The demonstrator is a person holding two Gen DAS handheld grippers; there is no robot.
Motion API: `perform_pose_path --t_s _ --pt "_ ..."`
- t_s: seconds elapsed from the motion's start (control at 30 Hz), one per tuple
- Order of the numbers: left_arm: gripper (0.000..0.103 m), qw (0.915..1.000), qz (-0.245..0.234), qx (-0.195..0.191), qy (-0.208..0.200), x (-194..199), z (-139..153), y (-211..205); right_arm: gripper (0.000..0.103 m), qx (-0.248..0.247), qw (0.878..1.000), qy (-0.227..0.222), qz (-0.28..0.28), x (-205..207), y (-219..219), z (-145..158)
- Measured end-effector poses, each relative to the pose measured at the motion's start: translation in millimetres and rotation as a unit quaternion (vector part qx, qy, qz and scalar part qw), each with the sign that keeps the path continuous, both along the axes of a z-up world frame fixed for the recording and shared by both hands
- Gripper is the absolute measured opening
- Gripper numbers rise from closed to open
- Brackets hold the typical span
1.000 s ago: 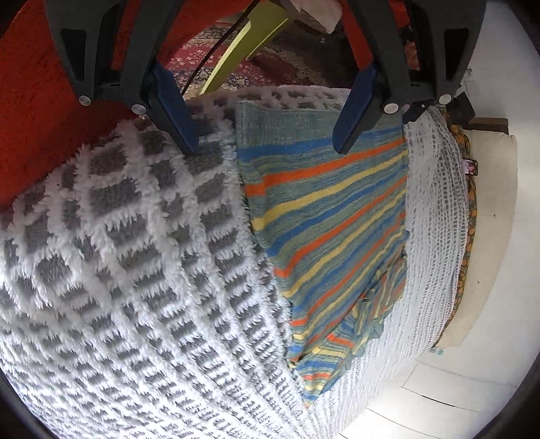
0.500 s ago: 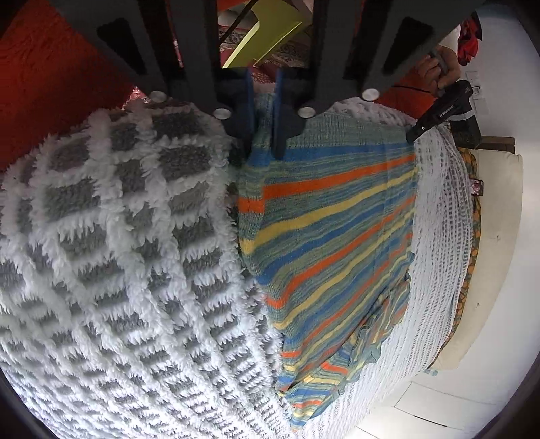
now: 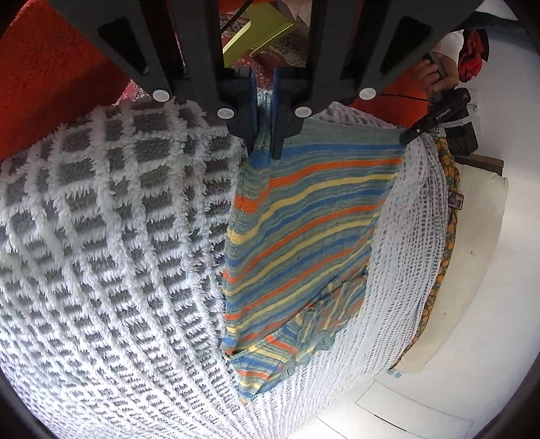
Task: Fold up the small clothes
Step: 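Grasp the ribbed sweater hem with both grippers, then lift the hem with both grippers and fold it toward the collar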
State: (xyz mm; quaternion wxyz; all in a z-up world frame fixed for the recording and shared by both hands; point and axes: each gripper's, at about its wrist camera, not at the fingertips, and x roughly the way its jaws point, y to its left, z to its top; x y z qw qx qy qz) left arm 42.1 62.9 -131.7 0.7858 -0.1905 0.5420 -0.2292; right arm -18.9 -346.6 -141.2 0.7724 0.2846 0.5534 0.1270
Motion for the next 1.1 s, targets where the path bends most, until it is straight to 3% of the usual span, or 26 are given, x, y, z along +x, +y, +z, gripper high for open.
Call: perform_pose_path --t_s 0.87,1.1 --pt "0.005 0.9993 -0.003 -0.003 0.038 -25 -8 7 0.006 0.038 0.998 0.046 0.015 -33 0 -12" --pt "0.005 0.9976 0.026 -0.058 0.027 4 13 19 0.006 0.085 0.996 0.023 0.002 -9 -9 -3"
